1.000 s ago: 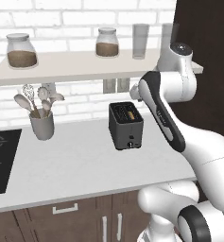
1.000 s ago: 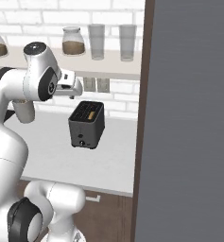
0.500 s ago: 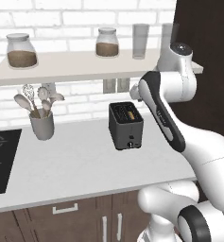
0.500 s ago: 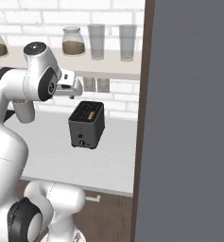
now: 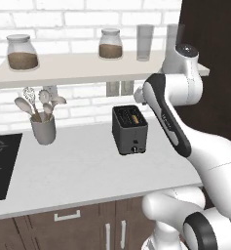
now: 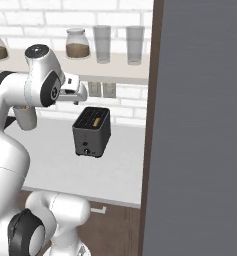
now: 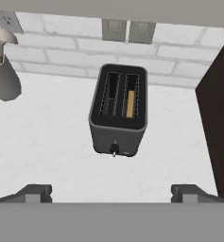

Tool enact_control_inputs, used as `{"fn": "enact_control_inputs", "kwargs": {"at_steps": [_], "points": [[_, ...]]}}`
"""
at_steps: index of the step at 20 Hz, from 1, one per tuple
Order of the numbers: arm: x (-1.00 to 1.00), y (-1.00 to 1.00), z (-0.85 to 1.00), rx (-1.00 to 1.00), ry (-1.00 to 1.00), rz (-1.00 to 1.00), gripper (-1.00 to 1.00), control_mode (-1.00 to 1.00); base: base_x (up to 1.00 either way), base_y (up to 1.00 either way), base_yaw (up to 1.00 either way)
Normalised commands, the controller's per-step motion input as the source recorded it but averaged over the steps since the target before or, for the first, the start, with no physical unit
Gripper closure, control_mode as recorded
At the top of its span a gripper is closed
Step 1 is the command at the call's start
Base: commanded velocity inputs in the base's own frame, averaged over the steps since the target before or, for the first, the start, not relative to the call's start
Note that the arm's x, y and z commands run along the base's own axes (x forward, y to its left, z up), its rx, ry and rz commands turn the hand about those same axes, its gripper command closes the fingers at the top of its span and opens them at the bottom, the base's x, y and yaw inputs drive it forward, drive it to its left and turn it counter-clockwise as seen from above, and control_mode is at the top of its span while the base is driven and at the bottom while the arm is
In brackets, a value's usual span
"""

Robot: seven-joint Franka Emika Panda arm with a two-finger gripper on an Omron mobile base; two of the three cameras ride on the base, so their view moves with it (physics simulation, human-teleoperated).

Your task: Start the toaster. Once the lever pops up, take the bread to the plate on the dining counter.

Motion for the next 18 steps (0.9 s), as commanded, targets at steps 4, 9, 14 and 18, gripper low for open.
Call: {"fn": "enact_control_inputs", "kwargs": {"at_steps": [4,9,14,18], "points": [[0.0,0.0,0.0,0.0,0.0,0.0,-1.0,-1.0,0.0,0.0,0.0],[0.0,0.0,0.0,0.0,0.0,0.0,-1.0,-1.0,0.0,0.0,0.0],[0.0,0.0,0.0,0.0,0.0,0.0,-1.0,-1.0,0.0,0.0,0.0],[0.0,0.0,0.0,0.0,0.0,0.0,-1.0,-1.0,0.0,0.0,0.0]]}}
